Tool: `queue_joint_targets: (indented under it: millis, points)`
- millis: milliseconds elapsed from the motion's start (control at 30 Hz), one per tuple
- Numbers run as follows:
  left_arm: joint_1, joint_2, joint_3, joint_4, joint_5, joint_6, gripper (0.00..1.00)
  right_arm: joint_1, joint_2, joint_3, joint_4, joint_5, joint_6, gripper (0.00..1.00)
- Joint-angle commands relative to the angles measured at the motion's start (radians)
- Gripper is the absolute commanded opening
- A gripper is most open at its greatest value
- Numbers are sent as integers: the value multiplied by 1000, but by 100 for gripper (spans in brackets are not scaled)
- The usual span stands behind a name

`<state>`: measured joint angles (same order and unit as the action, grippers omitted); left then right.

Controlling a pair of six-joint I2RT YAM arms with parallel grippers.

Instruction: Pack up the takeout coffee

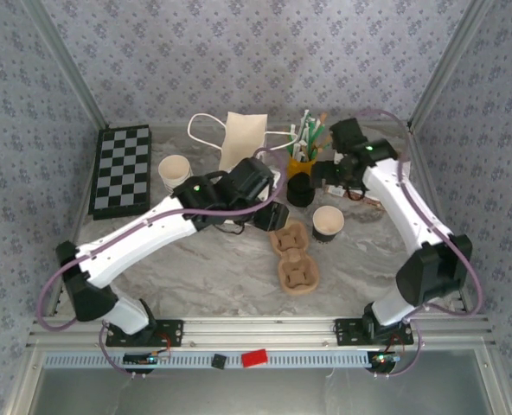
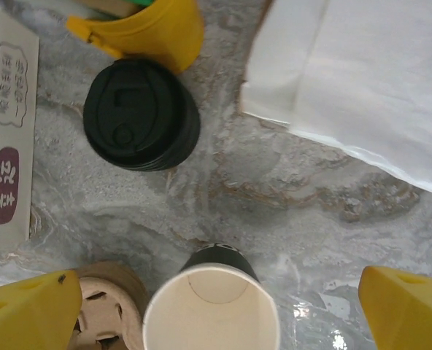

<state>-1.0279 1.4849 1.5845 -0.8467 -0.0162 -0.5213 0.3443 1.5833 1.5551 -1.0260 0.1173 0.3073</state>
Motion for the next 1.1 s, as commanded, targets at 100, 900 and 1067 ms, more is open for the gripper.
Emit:
queue_joint_targets:
  millis: [100, 900, 1067]
  points:
    - [23, -176, -154, 137, -66, -29, 55, 89, 187, 131, -77, 98, -54, 100]
    - [143, -388, -345, 180, -141, -100, 62, 126, 299, -5, 248, 83, -38, 86]
    - [156, -402, -354, 179, -154, -117, 62, 122, 312, -14, 271, 89, -34, 87]
